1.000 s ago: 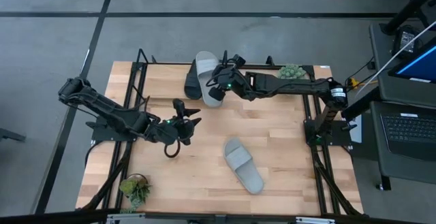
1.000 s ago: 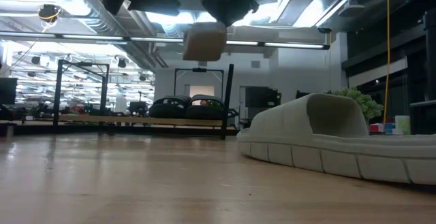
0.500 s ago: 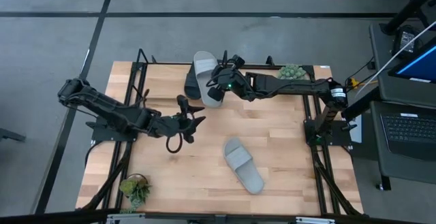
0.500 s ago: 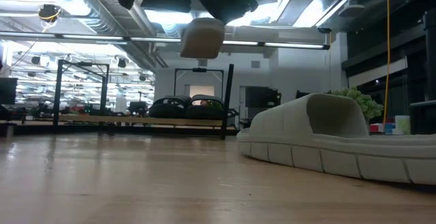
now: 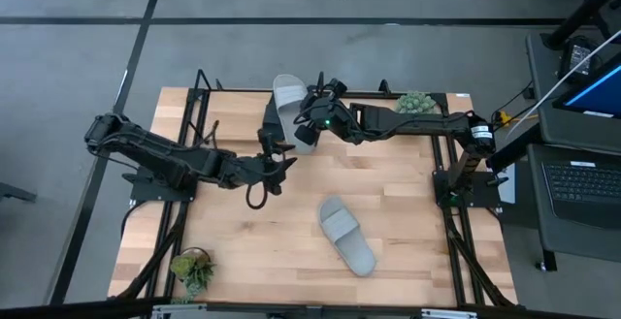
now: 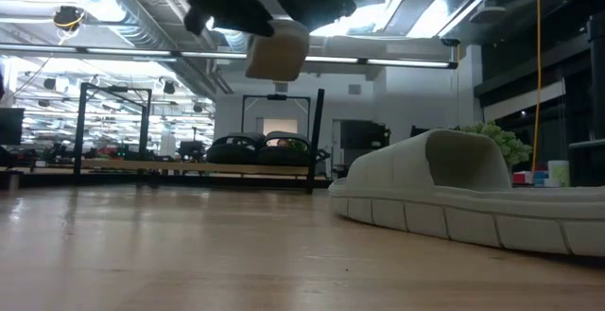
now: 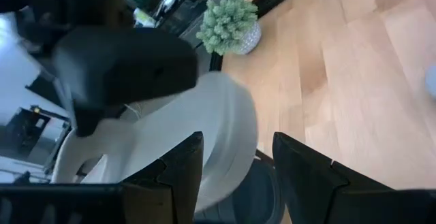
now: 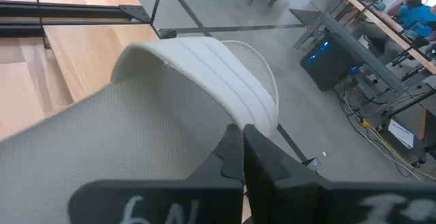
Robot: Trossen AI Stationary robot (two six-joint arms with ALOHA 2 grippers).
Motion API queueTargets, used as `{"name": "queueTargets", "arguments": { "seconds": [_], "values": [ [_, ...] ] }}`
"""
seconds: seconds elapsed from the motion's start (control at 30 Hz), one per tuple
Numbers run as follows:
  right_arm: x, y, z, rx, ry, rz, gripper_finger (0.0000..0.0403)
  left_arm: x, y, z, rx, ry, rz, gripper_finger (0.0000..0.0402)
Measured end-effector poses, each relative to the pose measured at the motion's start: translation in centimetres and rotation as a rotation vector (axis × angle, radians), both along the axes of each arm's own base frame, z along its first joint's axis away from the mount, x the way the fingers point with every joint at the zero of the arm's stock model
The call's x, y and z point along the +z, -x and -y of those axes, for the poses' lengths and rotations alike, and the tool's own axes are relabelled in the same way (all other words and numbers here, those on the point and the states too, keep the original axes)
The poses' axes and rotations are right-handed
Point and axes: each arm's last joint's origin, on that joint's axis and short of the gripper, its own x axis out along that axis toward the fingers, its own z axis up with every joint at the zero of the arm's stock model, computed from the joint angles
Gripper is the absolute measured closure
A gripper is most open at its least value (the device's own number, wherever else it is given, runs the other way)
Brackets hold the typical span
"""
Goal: Pick and place slides into the shelf
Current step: Put the top gray slides on the shelf
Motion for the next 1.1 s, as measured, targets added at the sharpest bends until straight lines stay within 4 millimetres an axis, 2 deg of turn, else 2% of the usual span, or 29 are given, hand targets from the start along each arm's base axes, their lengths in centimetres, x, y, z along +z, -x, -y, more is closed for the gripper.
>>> {"name": "queueTargets", "arguments": {
  "seconds": [0.27, 0.7, 1.1],
  "values": [
    [0.0, 0.0, 0.0, 0.001, 0.000, -0.001, 0.0403, -1.0, -1.3, -0.8, 0.047, -0.076, -0.031, 0.0233],
    [0.0, 0.0, 0.0, 0.008, 0.012, -0.017, 0.0403, -1.0, -1.3, -1.0, 0.073, -0.086, -0.027, 0.0237],
    [0.0, 0.0, 0.0, 0.012, 0.015, -0.020, 0.0403, -1.0, -1.3, -1.0, 0.066, -0.087, -0.038, 0.0341]
  ]
}}
